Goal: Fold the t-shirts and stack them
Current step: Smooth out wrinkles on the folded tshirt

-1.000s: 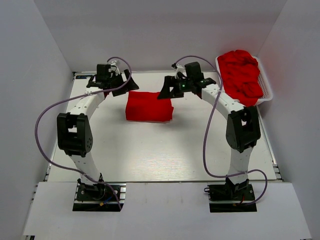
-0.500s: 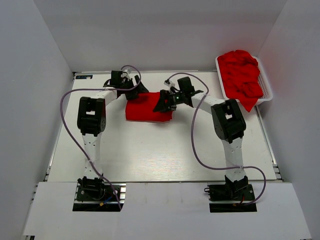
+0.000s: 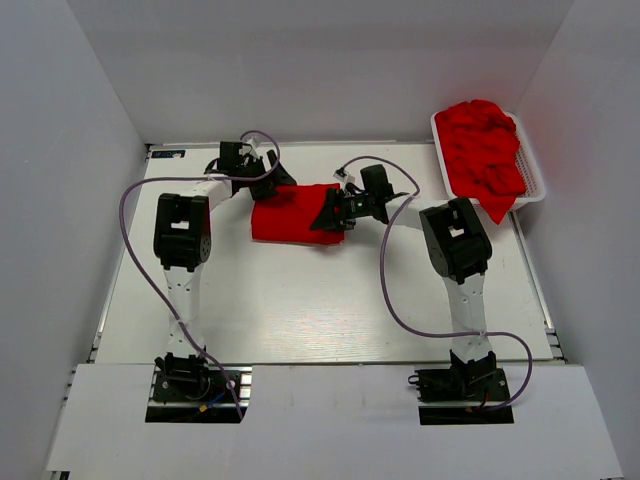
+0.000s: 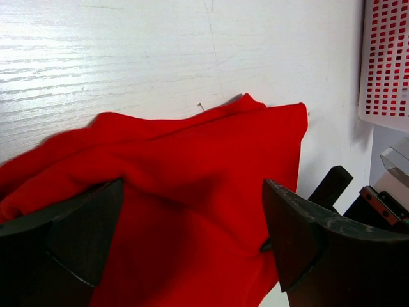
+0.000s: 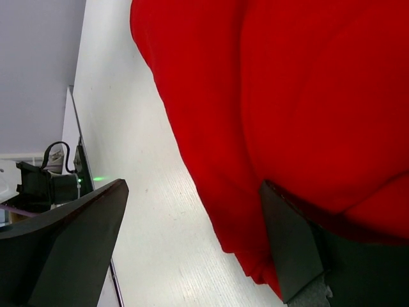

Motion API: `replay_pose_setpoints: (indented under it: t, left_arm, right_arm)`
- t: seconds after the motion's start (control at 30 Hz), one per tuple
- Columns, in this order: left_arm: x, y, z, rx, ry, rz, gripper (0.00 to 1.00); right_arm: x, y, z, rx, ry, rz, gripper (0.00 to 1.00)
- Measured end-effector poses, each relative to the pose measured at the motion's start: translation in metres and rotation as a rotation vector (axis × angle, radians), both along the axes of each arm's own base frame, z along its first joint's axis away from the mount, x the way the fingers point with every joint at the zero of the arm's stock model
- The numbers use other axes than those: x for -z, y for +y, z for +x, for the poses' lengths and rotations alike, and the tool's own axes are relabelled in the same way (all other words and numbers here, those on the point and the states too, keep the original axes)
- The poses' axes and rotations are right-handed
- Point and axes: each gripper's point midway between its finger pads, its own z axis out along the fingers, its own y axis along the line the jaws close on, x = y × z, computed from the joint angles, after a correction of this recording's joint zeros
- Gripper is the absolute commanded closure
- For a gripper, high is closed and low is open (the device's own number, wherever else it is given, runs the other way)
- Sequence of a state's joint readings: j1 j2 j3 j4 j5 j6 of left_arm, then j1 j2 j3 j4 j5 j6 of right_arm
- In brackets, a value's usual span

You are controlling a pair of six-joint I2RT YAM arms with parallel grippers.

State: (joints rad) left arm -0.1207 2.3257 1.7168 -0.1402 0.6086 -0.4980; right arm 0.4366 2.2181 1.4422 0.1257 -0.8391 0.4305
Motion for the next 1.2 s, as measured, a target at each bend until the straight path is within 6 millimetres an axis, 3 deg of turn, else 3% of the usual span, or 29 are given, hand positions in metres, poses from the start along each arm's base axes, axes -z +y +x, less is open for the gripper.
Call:
replay_pose_setpoints:
  t: [0.17, 0.27, 0.33, 0.43, 0.53, 0.6, 0.67, 0.73, 0.8, 0.97, 1.07, 1.2]
  left_arm:
    - [-0.010, 0.004, 0.008, -0.021, 0.005, 0.035, 0.00]
    - [-0.031, 0.011, 0.016, -0.030, -0.033, 0.085, 0.00]
    - [-0.054, 0.016, 0.019, -0.034, -0.081, 0.126, 0.00]
    - [-0.104, 0.027, 0.010, -0.048, -0.160, 0.183, 0.00]
    - [-0.156, 0.036, -0.016, -0.060, -0.248, 0.212, 0.00]
    - [-0.179, 0.037, -0.037, -0.053, -0.287, 0.205, 0.00]
    - [-0.190, 0.034, -0.058, -0.029, -0.317, 0.181, 0.00]
    - [-0.185, 0.026, -0.073, 0.013, -0.328, 0.138, 0.00]
    - [-0.164, 0.014, -0.083, 0.065, -0.300, 0.086, 0.00]
    - [-0.083, -0.015, -0.098, 0.170, -0.135, -0.013, 0.00]
    - [-0.047, -0.034, -0.104, 0.216, -0.061, -0.058, 0.00]
    - [-0.018, -0.048, -0.117, 0.256, -0.006, -0.063, 0.00]
  right_arm:
    - [-0.006, -0.001, 0.009, 0.024, -0.025, -0.056, 0.10]
    - [-0.023, -0.008, 0.021, 0.059, -0.081, -0.118, 0.10]
    - [-0.048, -0.014, 0.027, 0.092, -0.147, -0.144, 0.10]
    - [-0.106, -0.026, 0.031, 0.148, -0.278, -0.144, 0.10]
    - [-0.164, -0.040, 0.024, 0.209, -0.405, -0.124, 0.10]
    - [-0.188, -0.048, 0.014, 0.236, -0.459, -0.109, 0.10]
    - [-0.194, -0.056, 0.005, 0.256, -0.476, -0.113, 0.10]
    - [-0.180, -0.061, -0.001, 0.263, -0.453, -0.138, 0.10]
    - [-0.153, -0.067, -0.007, 0.265, -0.401, -0.180, 0.10]
    - [-0.094, -0.086, -0.028, 0.276, -0.268, -0.297, 0.10]
    - [-0.080, -0.092, -0.032, 0.290, -0.247, -0.332, 0.10]
    - [-0.070, -0.099, -0.034, 0.309, -0.234, -0.364, 0.10]
